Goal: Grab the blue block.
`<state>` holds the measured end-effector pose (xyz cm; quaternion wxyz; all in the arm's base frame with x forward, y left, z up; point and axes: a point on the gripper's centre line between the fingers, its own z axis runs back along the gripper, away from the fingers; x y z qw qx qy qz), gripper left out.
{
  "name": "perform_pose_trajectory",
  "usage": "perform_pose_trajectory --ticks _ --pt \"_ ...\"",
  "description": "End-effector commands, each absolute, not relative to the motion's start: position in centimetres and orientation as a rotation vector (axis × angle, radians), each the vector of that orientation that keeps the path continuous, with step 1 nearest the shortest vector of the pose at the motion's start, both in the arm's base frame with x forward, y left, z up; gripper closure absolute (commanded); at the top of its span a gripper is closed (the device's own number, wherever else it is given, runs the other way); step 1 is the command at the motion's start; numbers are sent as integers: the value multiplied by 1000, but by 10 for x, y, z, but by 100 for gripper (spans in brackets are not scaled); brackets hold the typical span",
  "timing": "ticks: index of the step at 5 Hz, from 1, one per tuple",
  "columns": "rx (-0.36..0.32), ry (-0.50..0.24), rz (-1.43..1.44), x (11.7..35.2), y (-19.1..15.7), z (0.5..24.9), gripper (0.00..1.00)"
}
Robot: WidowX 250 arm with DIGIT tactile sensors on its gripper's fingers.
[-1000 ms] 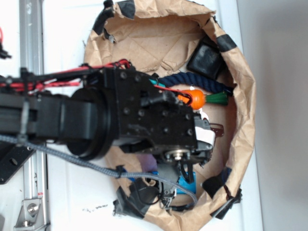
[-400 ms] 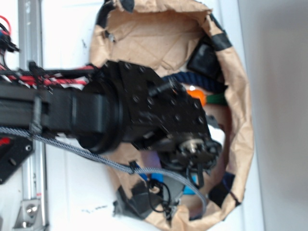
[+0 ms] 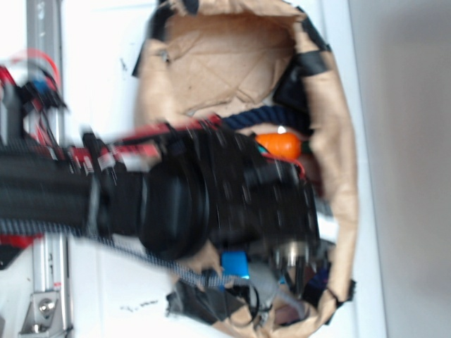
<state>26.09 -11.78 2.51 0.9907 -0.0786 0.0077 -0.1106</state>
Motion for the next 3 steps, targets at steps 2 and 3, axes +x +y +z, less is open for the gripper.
perform_pose_trajectory --ticks 2,3 --pt "-56 -43 -62 280 -55 23 100" --pt "-66 -58 12 281 -27 34 100"
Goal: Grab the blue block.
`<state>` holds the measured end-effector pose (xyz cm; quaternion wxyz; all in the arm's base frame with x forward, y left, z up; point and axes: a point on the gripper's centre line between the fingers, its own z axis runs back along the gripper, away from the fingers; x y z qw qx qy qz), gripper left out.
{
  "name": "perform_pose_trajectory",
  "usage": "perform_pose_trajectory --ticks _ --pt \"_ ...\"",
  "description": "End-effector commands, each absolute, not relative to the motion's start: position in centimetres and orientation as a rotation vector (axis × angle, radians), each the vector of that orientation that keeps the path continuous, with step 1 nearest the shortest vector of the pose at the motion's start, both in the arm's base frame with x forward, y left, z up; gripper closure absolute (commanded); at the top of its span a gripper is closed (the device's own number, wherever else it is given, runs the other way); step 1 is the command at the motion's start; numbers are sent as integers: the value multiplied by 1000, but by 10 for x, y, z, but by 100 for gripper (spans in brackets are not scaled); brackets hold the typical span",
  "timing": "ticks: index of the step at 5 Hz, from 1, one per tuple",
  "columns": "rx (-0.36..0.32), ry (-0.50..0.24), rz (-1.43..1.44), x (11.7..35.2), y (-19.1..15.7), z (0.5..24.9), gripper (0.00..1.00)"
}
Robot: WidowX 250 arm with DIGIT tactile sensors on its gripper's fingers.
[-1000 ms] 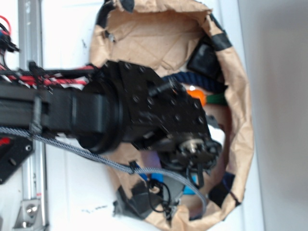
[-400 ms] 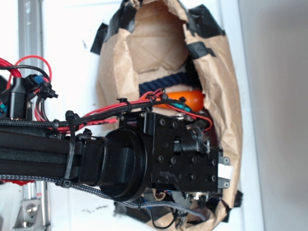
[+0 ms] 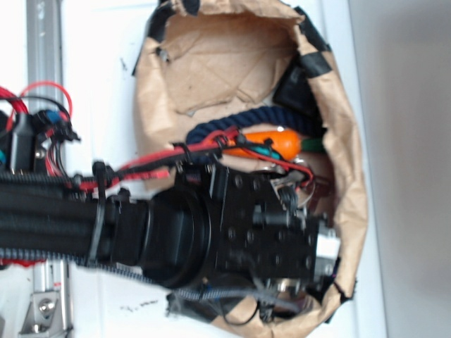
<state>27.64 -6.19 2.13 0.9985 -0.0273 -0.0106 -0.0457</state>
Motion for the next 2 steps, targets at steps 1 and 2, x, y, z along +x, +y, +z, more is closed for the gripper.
perform_pose_trajectory --ticks 1,2 --pt "-73 -58 32 279 -23 41 100" --pt "-67 -88 34 276 -23 58 100"
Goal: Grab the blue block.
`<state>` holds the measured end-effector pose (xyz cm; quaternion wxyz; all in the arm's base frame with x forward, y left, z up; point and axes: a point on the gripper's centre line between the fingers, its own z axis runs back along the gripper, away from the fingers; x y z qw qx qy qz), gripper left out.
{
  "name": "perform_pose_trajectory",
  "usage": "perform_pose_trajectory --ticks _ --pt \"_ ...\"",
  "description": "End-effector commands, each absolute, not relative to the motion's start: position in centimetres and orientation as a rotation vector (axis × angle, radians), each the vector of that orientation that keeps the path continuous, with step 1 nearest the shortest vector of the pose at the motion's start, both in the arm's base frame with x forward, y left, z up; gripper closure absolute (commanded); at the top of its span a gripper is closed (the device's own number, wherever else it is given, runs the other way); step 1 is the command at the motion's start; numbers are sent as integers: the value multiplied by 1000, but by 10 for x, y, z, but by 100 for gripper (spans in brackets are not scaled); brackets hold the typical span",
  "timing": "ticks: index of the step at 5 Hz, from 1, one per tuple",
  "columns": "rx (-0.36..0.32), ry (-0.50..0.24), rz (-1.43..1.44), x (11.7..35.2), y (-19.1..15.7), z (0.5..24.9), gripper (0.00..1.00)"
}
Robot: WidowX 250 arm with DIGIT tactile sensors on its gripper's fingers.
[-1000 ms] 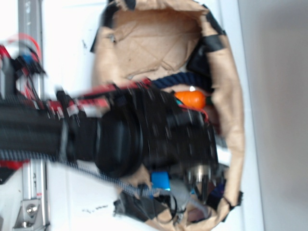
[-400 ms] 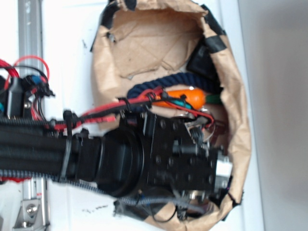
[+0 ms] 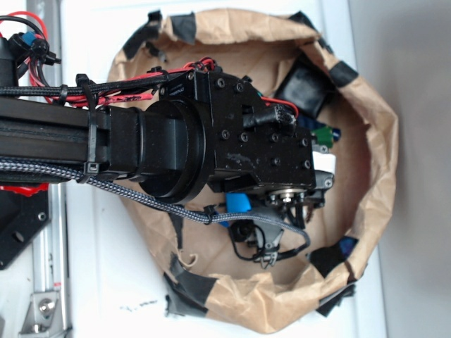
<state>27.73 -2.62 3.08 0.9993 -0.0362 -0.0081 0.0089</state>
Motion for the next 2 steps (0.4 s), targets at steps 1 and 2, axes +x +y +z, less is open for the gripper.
perform_pose_trajectory --ticks 1,2 --pt "-77 -124 26 270 -25 91 100" --pt "-97 -111 8 268 -33 101 100"
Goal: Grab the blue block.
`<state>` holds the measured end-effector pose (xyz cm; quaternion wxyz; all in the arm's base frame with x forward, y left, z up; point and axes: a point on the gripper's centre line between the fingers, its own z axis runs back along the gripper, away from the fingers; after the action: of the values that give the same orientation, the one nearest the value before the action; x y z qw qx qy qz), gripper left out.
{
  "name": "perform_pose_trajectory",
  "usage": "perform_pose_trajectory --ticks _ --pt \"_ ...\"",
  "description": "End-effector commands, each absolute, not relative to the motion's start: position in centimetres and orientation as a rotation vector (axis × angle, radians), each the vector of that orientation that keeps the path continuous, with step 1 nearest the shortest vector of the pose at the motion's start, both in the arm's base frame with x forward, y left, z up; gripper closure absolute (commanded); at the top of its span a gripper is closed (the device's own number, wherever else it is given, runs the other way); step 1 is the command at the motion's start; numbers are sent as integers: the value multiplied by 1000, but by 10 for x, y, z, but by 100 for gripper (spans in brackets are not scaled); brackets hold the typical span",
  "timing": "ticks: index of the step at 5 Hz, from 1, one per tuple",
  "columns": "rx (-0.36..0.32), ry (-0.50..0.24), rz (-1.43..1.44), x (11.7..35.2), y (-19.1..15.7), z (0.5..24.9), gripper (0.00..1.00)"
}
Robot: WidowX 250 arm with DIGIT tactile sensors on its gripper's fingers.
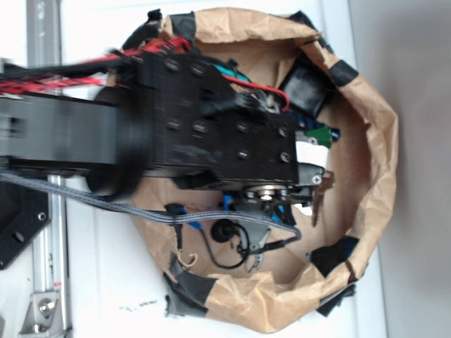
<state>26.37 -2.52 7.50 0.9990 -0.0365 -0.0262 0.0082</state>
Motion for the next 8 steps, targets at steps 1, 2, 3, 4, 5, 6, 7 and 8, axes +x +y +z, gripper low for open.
perform_pose_trajectory --ticks 1,2,3,4,5,6,7,8 --pt "-58 -68 -22 270 -39 89 70" --pt "-42 -44 -29 269 -32 72 0" --pt "-71 -78 -42 272 -43 50 0" --pt "-26 -55 -80 267 -51 25 0" --pt "-27 -1 -91 263 -57 -1 0" --pt "-24 -13 -71 260 -59 5 100" --pt "-72 -45 -35 264 -49 30 100" --pt "-101 -77 2 269 -37 51 100"
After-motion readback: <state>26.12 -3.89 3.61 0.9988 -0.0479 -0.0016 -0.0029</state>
